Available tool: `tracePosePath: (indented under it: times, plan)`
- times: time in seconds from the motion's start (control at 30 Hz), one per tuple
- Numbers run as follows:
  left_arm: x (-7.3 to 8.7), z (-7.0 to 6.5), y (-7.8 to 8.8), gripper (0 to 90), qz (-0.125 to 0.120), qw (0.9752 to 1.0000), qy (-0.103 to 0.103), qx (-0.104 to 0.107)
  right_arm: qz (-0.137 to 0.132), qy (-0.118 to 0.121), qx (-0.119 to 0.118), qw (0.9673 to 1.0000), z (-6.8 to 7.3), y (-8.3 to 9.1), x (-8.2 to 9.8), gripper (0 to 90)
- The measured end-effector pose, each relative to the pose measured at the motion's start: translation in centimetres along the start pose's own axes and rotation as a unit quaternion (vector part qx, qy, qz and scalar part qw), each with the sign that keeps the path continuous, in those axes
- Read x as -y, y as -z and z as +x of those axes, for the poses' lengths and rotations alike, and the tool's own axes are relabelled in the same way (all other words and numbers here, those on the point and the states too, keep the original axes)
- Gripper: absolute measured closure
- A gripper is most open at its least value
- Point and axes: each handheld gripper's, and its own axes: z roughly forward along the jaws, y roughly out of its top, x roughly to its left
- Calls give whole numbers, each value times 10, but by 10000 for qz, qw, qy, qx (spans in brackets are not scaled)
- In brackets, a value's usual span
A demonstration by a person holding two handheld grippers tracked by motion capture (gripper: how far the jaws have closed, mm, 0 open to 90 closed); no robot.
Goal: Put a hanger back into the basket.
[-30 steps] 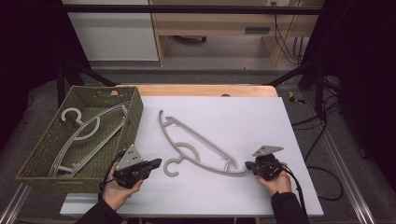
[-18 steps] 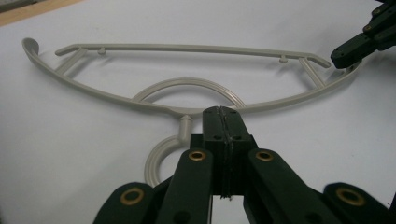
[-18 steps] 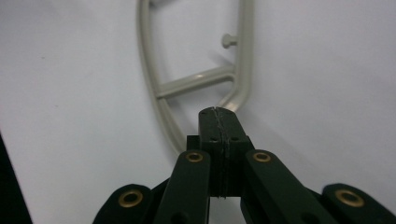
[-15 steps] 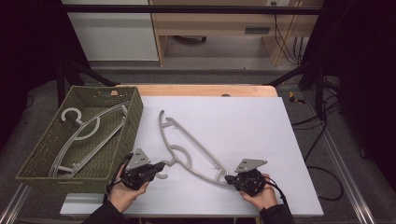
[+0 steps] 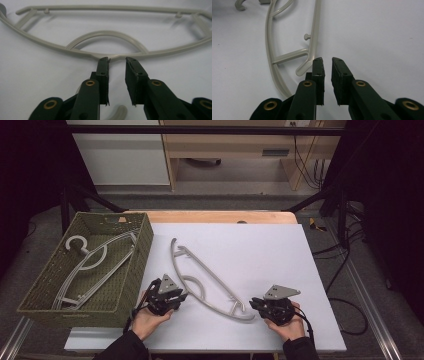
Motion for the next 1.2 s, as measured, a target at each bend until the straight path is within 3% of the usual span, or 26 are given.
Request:
tracePosePath:
  times: [0.1,0.27,0.4,0.57,0.87,0.97,1.2]
  plan:
    - [0,1,-7,746,109,9999,-13,116,-34,-14,-9,10000,-2,2,0,814]
    - [0,-6,-18,887,331,9991,-112,224,-73,-30,10,10000,-3,4,0,826]
    - [1,-6,-25,899,537,9984,-193,31,-106,-31,-13,9999,-3,5,-1,825]
    - [0,-1,-27,899,547,9984,-101,-104,-100,-9,-22,9999,-3,5,-1,824]
    - [-3,7,-30,899,572,9981,-42,-208,275,70,-215,9994,5,-16,1,845]
    - [-5,11,-32,899,564,9982,28,-205,357,31,-387,9986,8,-19,1,895]
    - [-12,19,-40,899,528,9979,148,-342,371,17,-712,9968,18,-19,-2,900]
